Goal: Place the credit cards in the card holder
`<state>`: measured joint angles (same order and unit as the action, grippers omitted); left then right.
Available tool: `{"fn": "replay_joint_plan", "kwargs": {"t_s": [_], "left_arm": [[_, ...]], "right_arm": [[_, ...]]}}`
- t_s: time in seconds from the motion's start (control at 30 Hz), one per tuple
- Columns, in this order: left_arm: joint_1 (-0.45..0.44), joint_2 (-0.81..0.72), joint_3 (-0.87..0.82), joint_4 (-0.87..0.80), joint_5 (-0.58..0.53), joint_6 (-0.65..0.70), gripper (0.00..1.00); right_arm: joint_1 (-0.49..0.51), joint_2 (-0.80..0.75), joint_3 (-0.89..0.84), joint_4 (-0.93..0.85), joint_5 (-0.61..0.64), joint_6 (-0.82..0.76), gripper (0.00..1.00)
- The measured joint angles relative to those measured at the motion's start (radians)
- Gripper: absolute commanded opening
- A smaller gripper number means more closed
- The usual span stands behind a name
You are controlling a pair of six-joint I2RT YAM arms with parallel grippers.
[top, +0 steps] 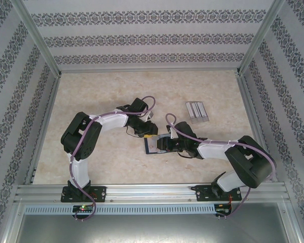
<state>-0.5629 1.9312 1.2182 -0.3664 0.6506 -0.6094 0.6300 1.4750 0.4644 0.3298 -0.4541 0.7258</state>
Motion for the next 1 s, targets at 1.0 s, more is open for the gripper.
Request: {"fn": "replay_joint_plan", "kwargs": {"t_s": [1.0], "left_arm": [[0.002, -0.145, -0.171, 0.158, 0.006, -0.088, 0.61]], "right_arm": [[-0.053, 0.005, -0.014, 0.036, -0.038, 0.011, 0.45]]}}
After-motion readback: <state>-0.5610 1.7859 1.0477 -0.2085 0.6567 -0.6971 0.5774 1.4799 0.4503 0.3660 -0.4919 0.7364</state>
